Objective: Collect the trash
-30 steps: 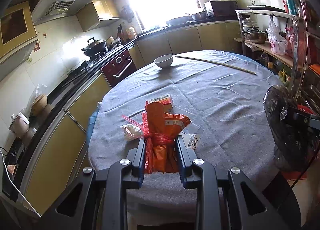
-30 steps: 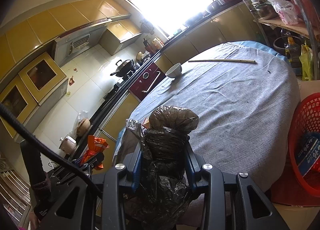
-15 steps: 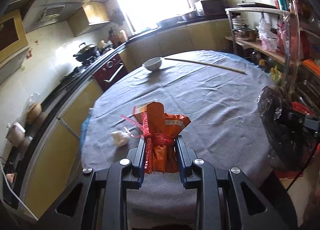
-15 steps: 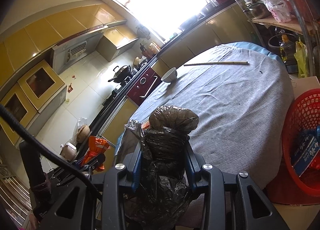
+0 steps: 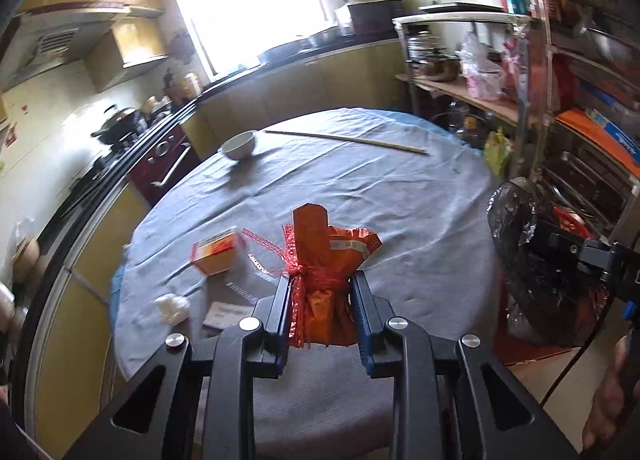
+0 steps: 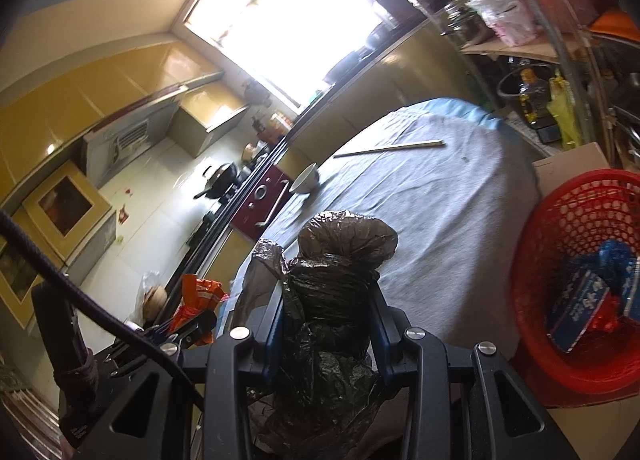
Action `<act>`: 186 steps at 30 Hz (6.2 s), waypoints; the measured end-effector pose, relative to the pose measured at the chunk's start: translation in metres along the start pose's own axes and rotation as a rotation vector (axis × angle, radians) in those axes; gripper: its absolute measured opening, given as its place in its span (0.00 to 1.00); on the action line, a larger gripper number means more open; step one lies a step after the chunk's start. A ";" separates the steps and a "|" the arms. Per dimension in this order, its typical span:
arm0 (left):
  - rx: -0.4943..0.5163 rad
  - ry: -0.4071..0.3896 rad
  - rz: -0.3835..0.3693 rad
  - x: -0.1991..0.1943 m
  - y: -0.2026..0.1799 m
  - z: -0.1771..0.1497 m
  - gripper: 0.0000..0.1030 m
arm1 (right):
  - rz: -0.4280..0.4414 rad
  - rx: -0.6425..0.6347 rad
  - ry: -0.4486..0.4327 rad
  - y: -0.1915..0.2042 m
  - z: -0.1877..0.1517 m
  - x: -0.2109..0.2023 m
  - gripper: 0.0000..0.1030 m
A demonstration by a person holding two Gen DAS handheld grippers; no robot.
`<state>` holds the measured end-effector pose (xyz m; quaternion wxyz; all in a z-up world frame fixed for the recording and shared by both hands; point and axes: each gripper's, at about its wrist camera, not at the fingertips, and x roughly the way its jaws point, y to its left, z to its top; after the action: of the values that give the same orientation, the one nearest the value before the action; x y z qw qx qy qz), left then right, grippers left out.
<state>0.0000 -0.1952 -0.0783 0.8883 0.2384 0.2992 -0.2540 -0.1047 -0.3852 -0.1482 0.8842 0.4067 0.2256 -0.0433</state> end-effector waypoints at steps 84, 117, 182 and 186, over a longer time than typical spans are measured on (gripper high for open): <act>-0.029 -0.072 0.054 -0.015 0.020 0.009 0.80 | -0.253 -0.140 -0.072 -0.005 0.023 -0.037 0.63; -0.526 0.217 0.225 0.082 0.279 -0.117 0.80 | -0.065 -0.494 0.427 0.145 -0.036 0.203 0.63; -0.612 0.293 -0.044 0.169 0.289 -0.113 0.68 | -0.121 -0.425 0.579 0.135 -0.059 0.321 0.68; -0.619 0.272 -0.045 0.163 0.291 -0.110 0.68 | -0.116 -0.448 0.562 0.139 -0.059 0.317 0.68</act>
<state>0.2400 0.0381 -0.1839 0.8648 -0.0177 0.4829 -0.1364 0.1939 -0.2150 -0.2219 0.8510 0.1856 0.4862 0.0704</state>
